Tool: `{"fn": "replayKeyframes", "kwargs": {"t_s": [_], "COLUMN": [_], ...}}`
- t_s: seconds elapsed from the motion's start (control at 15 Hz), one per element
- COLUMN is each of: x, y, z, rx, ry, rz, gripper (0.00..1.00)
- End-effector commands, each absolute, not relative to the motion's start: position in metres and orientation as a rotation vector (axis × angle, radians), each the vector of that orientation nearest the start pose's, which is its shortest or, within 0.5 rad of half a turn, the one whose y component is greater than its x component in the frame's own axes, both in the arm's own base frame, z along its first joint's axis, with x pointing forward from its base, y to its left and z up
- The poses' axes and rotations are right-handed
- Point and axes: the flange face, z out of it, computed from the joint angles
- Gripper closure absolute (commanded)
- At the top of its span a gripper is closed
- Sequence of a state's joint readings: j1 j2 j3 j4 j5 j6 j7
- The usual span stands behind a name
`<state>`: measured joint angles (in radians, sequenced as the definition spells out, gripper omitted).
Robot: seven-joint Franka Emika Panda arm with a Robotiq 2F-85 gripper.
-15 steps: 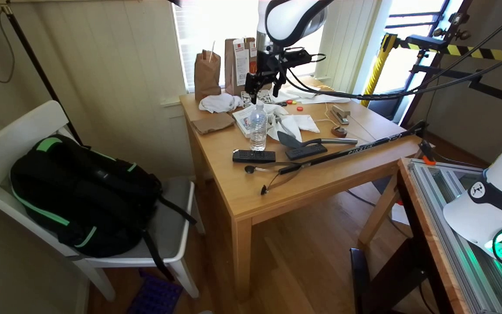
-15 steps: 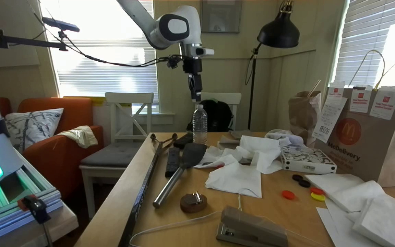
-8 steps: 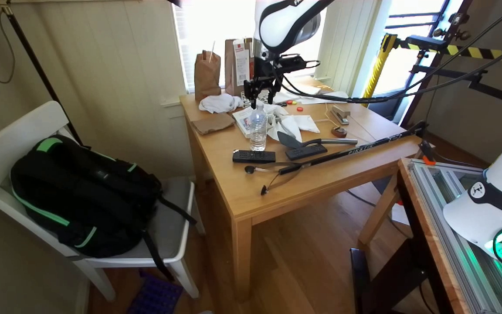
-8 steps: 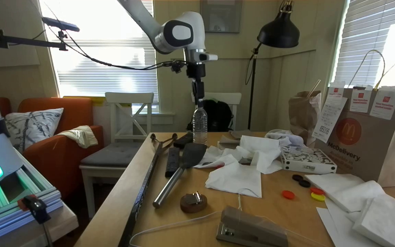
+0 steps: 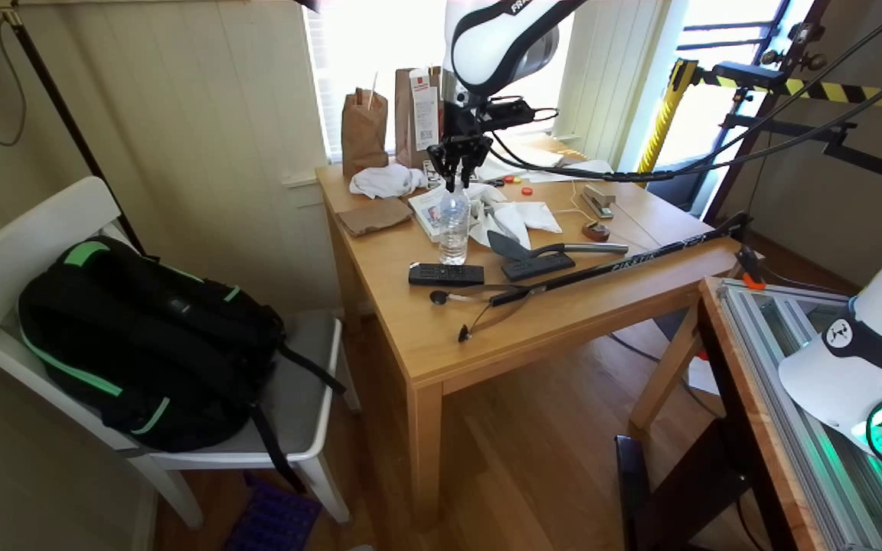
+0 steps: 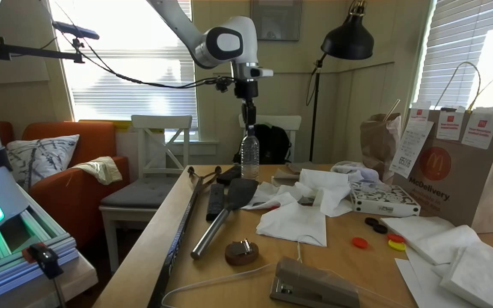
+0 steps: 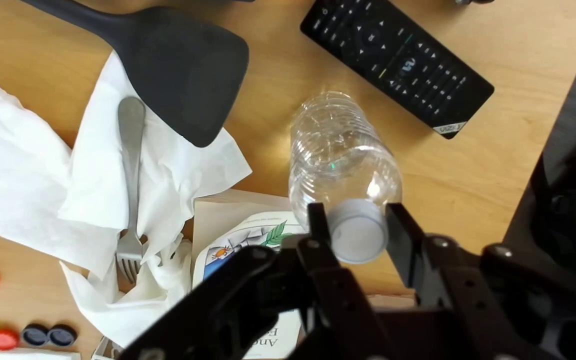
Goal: Move the bottle to the right
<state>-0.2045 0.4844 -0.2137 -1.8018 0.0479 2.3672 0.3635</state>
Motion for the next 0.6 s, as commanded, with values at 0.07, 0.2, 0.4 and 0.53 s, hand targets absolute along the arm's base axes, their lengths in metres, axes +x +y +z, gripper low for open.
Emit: {"fn": "replayKeyframes", "kwargs": {"t_s": [0.07, 0.2, 0.4, 0.53], "x": [0.615, 0.606, 0.578, 0.553], "y": [-0.259, -0.260, -0.282, -0.303], "z": [0.301, 0.331, 0.376, 0.401], "rx": [-2.939, -2.943, -2.931, -2.914], "ry": [1.243, 1.236, 1.256, 1.314], "rz": [-0.159, -0.163, -0.116, -0.069], "gripper": [0.92, 0.92, 0.92, 0.92]}}
